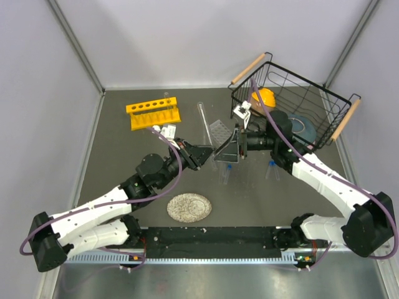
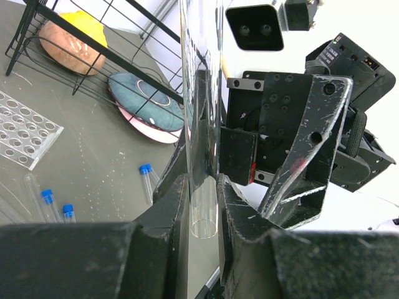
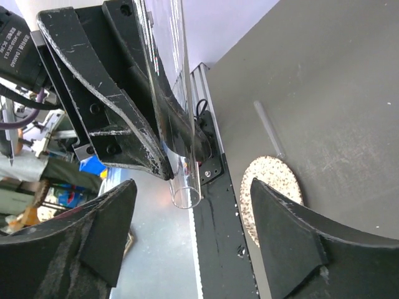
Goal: Organize the chemistry lab equipment
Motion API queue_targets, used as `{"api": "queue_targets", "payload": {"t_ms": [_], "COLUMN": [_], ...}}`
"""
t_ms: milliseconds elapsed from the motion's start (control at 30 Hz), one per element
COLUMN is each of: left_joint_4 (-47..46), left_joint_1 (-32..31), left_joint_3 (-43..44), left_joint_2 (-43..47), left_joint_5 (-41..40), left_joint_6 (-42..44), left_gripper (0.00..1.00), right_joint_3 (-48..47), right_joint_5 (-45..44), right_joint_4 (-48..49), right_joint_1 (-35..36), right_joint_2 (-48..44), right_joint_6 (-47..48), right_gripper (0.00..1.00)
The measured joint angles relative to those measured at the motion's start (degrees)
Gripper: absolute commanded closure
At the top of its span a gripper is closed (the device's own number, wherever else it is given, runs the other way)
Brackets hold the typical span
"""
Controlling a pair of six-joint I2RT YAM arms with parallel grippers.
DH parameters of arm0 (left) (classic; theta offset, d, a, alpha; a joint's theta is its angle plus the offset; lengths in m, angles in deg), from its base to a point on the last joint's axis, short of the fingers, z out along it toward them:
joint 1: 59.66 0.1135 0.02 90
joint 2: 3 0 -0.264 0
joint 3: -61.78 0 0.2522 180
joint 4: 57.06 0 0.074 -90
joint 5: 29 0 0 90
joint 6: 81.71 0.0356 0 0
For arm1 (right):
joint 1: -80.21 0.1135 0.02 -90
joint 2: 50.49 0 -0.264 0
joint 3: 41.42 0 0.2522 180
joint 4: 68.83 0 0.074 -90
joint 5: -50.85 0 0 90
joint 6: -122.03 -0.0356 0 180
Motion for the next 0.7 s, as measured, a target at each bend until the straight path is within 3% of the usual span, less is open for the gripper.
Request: {"api": "queue_targets", "payload": {"t_ms": [200, 233, 533, 567, 700], "left_joint_4": [-0.5, -0.5, -0.8, -0.8, -0.6], "left_joint_1": [-1.0, -1.2, -1.8, -1.8, -1.8], "left_joint_3": [0.1, 0.1, 0.2, 0.2, 0.5], "left_joint_2": [-0.7, -0.8, -1.5, -1.5, -1.5], "left_joint_5": [-2.3, -2.6, -4.9, -4.9, -5.0], "left_joint_6": [-0.2, -0.3, -0.7, -0.8, -0.8], "left_gripper": [0.96, 0.96, 0.93, 0.89, 0.52], "right_joint_3": [0.6, 0.6, 0.7, 0.7, 0.7], "right_joint_5": [-0.7, -0.7, -0.1, 0.0, 0.2], "right_joint_4": [2.4, 2.6, 4.3, 4.5, 4.8], "right_joint_1": [0.0, 0.0, 0.1, 0.1, 0.1], "right_joint_2": [0.5, 0.7, 1.6, 1.6, 1.6], "right_joint_6": [-3.1, -3.4, -5.2, -5.1, -5.0], "right_gripper": [0.54, 0.62, 0.87, 0.87, 0.89]}}
